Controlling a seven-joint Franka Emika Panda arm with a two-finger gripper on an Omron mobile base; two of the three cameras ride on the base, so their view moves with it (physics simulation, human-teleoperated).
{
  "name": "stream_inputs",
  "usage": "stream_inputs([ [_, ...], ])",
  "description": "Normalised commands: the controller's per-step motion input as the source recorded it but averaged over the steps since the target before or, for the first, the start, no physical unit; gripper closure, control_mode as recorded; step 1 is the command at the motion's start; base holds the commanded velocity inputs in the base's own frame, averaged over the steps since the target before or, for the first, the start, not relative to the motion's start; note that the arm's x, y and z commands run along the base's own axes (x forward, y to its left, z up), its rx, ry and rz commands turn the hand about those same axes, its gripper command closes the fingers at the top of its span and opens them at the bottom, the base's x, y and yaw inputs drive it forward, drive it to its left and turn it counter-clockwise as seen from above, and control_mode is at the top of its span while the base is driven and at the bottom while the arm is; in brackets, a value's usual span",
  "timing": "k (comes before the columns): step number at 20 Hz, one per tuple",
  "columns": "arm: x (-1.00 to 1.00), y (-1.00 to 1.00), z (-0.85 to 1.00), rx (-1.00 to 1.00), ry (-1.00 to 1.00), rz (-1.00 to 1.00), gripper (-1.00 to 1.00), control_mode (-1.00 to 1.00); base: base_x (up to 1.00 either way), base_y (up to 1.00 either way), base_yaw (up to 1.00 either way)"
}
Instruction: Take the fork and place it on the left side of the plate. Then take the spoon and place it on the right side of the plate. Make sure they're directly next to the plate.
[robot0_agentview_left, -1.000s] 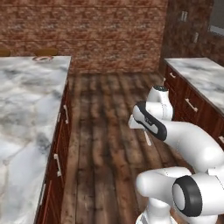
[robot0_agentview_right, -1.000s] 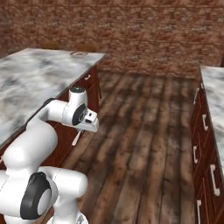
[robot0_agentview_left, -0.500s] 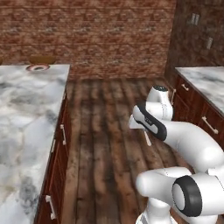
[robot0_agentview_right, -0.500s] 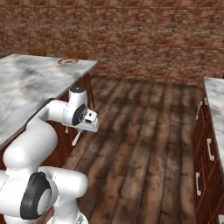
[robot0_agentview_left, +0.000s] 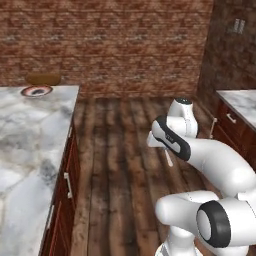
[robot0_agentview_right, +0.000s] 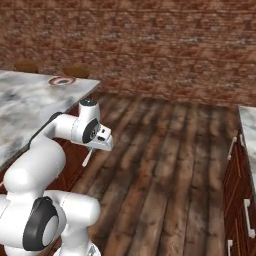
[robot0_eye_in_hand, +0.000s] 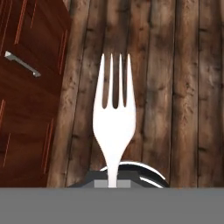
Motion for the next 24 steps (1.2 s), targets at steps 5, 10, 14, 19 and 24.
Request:
stream_inputs([
  [5,0.00,0.00,0.00,0.00,0.00,0.00,1.00,1.00,1.00,-0.21,0.05],
  [10,0.00,0.00,0.00,0.00,0.00,0.00,1.00,1.00,1.00,-0.18,0.07],
  [14,0.00,0.00,0.00,0.00,0.00,0.00,1.00,1.00,1.00,-0.18,0.07],
  [19,0.00,0.00,0.00,0.00,0.00,0.00,1.00,1.00,1.00,-0.22,0.10],
  [24,0.00,0.00,0.00,0.00,0.00,0.00,1.00,1.00,1.00,-0.31,0.10],
])
